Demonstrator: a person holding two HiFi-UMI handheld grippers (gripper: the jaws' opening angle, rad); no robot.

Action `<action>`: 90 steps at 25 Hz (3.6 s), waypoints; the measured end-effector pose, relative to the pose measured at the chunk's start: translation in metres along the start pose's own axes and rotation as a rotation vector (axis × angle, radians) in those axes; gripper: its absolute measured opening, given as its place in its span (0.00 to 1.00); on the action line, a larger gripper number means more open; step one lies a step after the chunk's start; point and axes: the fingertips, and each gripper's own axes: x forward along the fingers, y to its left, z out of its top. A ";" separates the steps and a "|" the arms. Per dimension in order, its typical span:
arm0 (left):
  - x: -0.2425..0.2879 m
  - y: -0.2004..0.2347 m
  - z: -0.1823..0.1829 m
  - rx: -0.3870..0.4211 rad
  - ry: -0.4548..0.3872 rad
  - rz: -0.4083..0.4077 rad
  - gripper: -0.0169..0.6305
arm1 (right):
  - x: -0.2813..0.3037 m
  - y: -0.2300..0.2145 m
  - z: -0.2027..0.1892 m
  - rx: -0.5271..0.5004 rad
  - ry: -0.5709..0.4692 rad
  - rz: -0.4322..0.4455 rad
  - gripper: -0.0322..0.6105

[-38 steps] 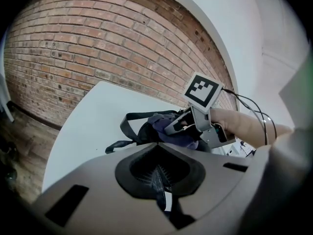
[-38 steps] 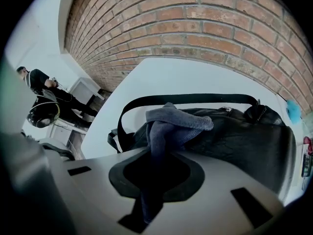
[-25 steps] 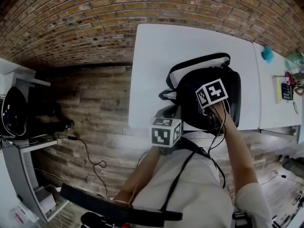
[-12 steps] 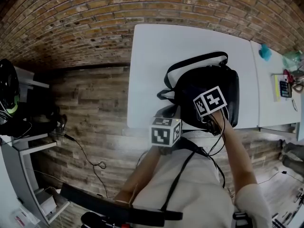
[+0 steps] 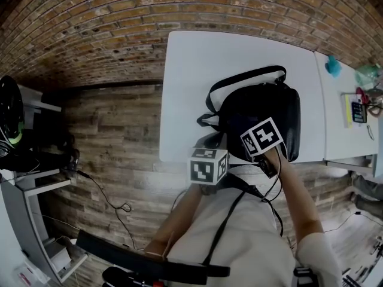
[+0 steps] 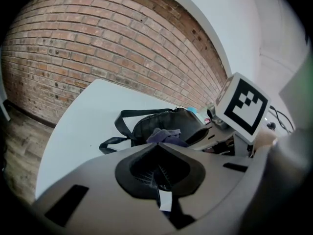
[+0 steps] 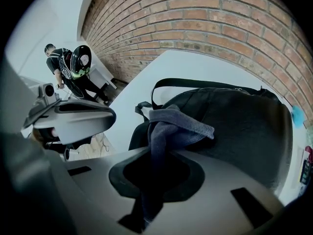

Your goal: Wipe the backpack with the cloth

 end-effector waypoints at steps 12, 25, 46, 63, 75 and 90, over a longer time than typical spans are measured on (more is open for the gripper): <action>0.001 0.003 0.002 -0.001 0.003 0.001 0.03 | -0.003 0.018 -0.015 -0.047 0.023 0.016 0.11; 0.002 0.003 0.002 0.008 0.009 0.002 0.03 | 0.010 0.042 -0.053 -0.048 0.096 0.083 0.11; -0.005 -0.019 0.022 0.012 -0.006 -0.050 0.03 | -0.070 -0.020 0.012 0.088 -0.183 0.074 0.11; -0.002 -0.018 0.017 -0.001 0.010 -0.045 0.03 | -0.039 -0.131 0.100 0.188 -0.192 -0.075 0.11; 0.000 -0.016 0.017 -0.009 0.018 -0.045 0.03 | -0.018 -0.139 0.094 0.179 -0.092 -0.117 0.11; 0.000 -0.017 0.014 -0.004 0.019 -0.051 0.03 | -0.015 -0.115 0.065 0.118 -0.002 -0.089 0.11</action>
